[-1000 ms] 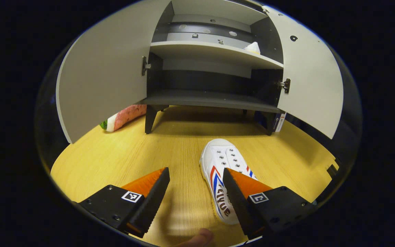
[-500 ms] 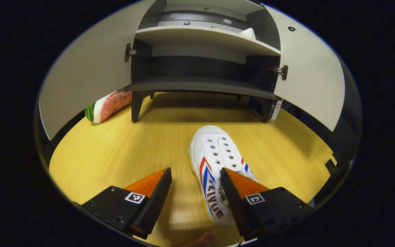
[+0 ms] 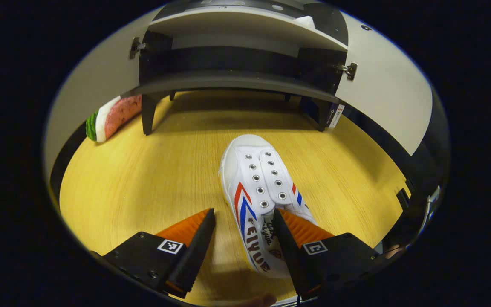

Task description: Grab one shoe with the right hand and put it into the shoe cabinet, grab the other shoe with the left hand and put it into the shoe cabinet; then close the right door with the right hand and the left door with the left hand.

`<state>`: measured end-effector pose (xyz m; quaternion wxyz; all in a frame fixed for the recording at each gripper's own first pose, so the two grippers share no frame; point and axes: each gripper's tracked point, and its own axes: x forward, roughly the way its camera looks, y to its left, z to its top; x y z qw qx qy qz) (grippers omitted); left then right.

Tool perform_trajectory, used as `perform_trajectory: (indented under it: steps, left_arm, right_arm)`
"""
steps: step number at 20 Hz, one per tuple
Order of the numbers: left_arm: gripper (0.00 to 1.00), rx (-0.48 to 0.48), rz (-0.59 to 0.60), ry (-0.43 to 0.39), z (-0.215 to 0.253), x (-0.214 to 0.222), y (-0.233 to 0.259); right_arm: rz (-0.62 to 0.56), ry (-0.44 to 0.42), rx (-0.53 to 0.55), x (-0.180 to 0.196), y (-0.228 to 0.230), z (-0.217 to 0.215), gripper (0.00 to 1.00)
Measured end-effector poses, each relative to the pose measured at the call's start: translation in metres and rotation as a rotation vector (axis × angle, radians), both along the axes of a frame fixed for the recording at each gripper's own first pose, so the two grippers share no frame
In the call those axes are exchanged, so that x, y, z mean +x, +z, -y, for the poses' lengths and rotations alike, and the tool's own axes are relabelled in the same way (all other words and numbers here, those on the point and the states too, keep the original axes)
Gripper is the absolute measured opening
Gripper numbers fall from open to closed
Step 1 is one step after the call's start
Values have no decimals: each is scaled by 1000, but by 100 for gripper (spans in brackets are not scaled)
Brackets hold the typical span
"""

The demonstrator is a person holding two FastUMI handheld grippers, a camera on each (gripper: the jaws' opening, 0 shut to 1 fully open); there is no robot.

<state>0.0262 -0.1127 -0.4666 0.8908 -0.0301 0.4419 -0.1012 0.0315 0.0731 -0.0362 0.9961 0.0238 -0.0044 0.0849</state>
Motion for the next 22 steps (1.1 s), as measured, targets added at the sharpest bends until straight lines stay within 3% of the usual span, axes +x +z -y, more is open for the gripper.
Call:
perform_trajectory:
  steps: [2,3,4,5,6,11,15,18,19,22]
  left_arm:
    - [89,58,53,-61,1,9,0]
    - [87,42,59,-64,6,10,1]
    - [84,20,40,-60,9,7,-1]
    - [72,9,35,-51,10,7,0]
    - [67,8,44,-52,9,9,0]
    - [65,-76,17,-12,10,3,-2]
    - [41,-19,40,-31,6,6,0]
    - [31,-42,55,-9,3,6,2]
    - [21,-37,51,-16,2,4,1]
    - [13,-7,101,6,-5,9,12]
  right_arm:
    - [2,1,-11,7,-5,-1,100]
    - [-1,-1,-18,11,-9,-2,100]
    - [-7,-2,-23,15,-13,-2,100]
    - [-15,1,-25,19,-18,-3,98]
    - [-24,5,-24,21,-22,-4,98]
    - [-47,5,-15,28,-31,0,100]
    - [-48,-2,-14,25,-34,6,100]
    - [-43,-10,-5,21,-33,13,100]
    - [-43,-11,-3,19,-33,15,100]
    - [-39,-11,-2,14,-30,18,100]
